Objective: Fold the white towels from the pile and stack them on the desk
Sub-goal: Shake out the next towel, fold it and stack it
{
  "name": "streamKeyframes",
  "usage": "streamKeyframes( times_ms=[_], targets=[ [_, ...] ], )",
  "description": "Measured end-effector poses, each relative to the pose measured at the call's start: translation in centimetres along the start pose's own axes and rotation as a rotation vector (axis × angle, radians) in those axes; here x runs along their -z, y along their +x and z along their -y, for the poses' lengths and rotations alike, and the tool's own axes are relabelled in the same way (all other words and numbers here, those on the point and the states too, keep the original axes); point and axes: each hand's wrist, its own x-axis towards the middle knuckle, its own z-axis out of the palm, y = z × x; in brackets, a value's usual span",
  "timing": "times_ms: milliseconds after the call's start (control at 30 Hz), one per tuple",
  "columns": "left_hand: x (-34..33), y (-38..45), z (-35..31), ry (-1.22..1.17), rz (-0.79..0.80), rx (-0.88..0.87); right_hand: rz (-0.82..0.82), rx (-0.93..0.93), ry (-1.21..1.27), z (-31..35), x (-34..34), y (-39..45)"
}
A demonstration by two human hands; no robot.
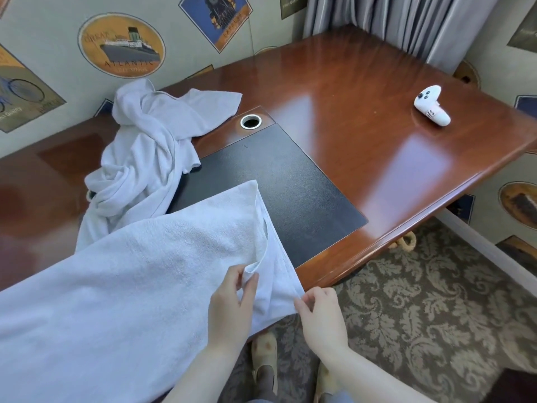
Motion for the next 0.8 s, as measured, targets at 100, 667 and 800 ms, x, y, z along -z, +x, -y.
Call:
streamKeyframes(
  times_ms=[100, 667, 800],
  targets=[
    [-0.1, 0.3, -0.3, 0.041, 0.019, -0.012, 0.025, 0.004, -0.036, -0.1, -0.1, 0.2],
    [-0.1, -0.5, -0.1, 0.27, 0.075, -0.211, 0.194, 0.235, 0.032, 1.2, 0.9, 1.6],
    [-0.3, -0.5, 0.1, 0.296, 0.083, -0.21, 0.17, 0.213, 0.031, 1.5, 0.7, 1.9]
  ],
)
